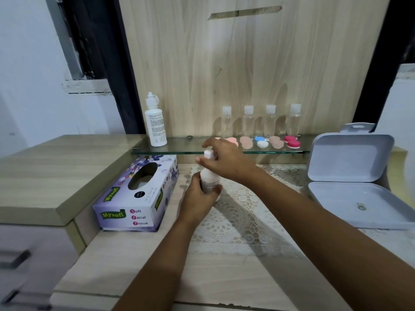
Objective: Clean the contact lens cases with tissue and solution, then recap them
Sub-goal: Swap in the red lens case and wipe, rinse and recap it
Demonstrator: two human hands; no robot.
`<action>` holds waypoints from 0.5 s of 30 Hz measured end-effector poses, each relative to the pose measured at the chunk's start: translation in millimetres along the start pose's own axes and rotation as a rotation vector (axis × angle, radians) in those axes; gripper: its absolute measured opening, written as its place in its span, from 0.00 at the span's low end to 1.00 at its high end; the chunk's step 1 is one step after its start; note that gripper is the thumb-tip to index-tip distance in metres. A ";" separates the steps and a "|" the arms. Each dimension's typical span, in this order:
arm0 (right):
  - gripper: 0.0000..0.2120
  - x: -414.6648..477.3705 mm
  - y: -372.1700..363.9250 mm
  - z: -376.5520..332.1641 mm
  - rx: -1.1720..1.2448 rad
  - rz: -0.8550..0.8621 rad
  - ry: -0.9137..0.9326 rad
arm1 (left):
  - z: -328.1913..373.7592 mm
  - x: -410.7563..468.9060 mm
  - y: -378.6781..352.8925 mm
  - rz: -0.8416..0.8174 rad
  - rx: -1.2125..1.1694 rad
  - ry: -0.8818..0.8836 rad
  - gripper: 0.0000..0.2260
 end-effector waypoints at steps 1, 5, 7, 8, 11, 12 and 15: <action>0.21 -1.9 -1.3 -1.5 0.068 -0.024 0.010 | 0.5 -0.3 -0.1 0.000 0.000 -0.002 0.16; 0.24 -7.6 -2.5 -3.8 0.199 -0.078 0.013 | 0.4 -0.8 -0.7 -0.004 0.009 -0.001 0.15; 0.22 -5.9 -0.5 -1.2 0.149 -0.032 0.000 | 0.0 -0.5 -1.7 -0.011 0.008 0.001 0.15; 0.21 -4.5 0.0 -0.1 0.098 -0.005 -0.002 | -0.1 -0.5 -1.8 -0.013 0.009 0.001 0.15; 0.22 -2.0 -0.8 1.9 -0.046 0.040 -0.011 | 0.6 -0.6 -1.8 -0.014 0.016 0.000 0.15; 0.23 -1.8 -0.7 2.1 -0.075 0.050 -0.011 | 0.7 -0.9 -1.6 -0.014 0.015 0.000 0.15; 0.24 -5.2 3.2 -1.3 -0.080 0.069 0.024 | 1.3 -1.3 -1.6 -0.012 0.010 -0.002 0.15</action>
Point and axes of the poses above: each hand's wrist, its own x-axis towards the middle knuckle, its own y-axis out of the back of the hand, z = x × y, the point moved 9 cm from there along x, towards the middle knuckle, and after that the axes turned 3 degrees about y, right-handed, at the moved point
